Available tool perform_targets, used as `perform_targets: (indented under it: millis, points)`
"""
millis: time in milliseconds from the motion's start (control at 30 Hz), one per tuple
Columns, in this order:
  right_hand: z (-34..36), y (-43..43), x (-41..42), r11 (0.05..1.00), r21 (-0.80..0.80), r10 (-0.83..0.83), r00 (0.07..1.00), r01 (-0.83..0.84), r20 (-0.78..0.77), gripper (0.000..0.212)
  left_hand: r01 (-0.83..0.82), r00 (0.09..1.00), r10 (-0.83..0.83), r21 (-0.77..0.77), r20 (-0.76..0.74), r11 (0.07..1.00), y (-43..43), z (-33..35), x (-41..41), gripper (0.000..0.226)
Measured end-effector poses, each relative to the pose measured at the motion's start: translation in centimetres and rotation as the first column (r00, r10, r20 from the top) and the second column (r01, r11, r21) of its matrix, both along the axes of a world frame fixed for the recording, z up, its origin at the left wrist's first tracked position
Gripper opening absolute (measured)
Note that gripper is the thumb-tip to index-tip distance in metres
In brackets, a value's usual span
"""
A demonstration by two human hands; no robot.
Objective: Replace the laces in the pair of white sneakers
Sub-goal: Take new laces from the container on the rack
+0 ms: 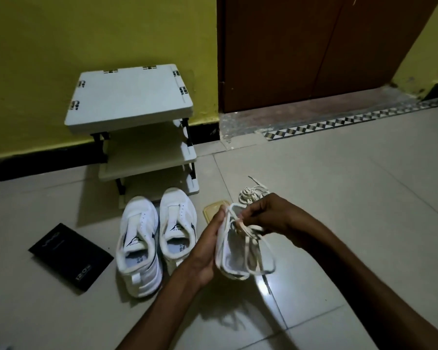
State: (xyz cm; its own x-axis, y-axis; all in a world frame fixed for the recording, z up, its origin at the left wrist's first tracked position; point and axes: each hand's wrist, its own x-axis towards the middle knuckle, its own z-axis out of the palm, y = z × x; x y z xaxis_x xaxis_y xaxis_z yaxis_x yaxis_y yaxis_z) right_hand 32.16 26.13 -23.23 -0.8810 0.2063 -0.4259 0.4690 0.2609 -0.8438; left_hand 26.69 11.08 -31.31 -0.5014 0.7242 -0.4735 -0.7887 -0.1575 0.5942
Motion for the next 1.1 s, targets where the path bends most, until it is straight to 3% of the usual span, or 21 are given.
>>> perform_targets:
  millis: [133,300,367,433,533,600,667,767,833,900,933,1033,1100]
  points:
    - [-1.7,-2.7,-0.4,0.958,-0.006,-0.285,0.947,0.287,-0.151,0.003,-0.075,0.984,0.053,0.127,0.171,0.989,-0.2,0.1,1.2,0.052]
    - [-4.1,-6.2,0.7,0.892,0.163,-0.309,0.831,0.422,-0.463,0.003,-0.201,0.937,0.155,0.122,0.315,0.972,-0.5,0.6,2.6,0.051]
    - [-4.5,-6.4,0.9,0.890,0.234,-0.215,0.812,0.392,-0.542,0.009,-0.220,0.930,0.175,0.106,0.323,0.970,-0.9,0.3,2.4,0.045]
    - [-4.4,-6.5,1.3,0.861,0.454,0.026,0.872,0.229,-0.489,0.013,-0.260,0.918,0.217,0.092,0.332,0.961,-1.4,0.1,1.9,0.044]
    - [-4.0,-6.5,1.4,0.598,0.801,0.365,0.900,-0.030,-0.239,0.018,-0.261,0.934,0.236,0.060,0.270,0.963,-1.4,-0.2,1.1,0.047]
    - [-3.5,-6.2,1.3,0.531,0.832,0.451,0.885,-0.162,-0.116,0.026,-0.278,0.925,0.255,0.046,0.282,0.959,-1.4,-0.5,1.1,0.048]
    - [-2.7,-5.4,1.2,0.561,0.786,0.518,0.851,-0.259,-0.089,0.042,-0.278,0.921,0.251,0.051,0.300,0.959,-1.5,-0.6,1.3,0.051]
    - [-1.1,-4.1,1.3,0.766,0.602,0.423,0.882,-0.225,-0.208,0.056,-0.285,0.924,0.236,0.131,0.301,0.950,-1.7,-0.7,1.2,0.052]
    - [-0.6,-3.3,1.4,0.850,0.521,0.280,0.908,-0.083,-0.312,0.041,-0.295,0.923,0.231,0.183,0.306,0.938,-1.9,-0.7,1.1,0.051]
    - [-0.5,-2.8,1.9,0.845,0.534,0.171,0.930,0.032,-0.325,0.022,-0.316,0.912,0.239,0.199,0.333,0.928,-2.3,-0.7,0.9,0.052]
    - [-0.4,-2.7,2.2,0.846,0.532,0.131,0.950,0.042,-0.283,0.022,-0.315,0.914,0.243,0.195,0.324,0.929,-2.3,-0.6,0.8,0.052]
    - [-0.8,-3.1,3.1,0.863,0.494,0.122,0.993,-0.110,0.008,0.058,-0.324,0.924,0.275,0.164,0.264,0.932,-2.1,-0.2,0.4,0.055]
    - [-1.1,-3.8,3.4,0.892,0.432,0.117,0.991,-0.136,0.071,0.060,-0.326,0.928,0.284,0.155,0.241,0.933,-2.0,0.0,0.2,0.056]
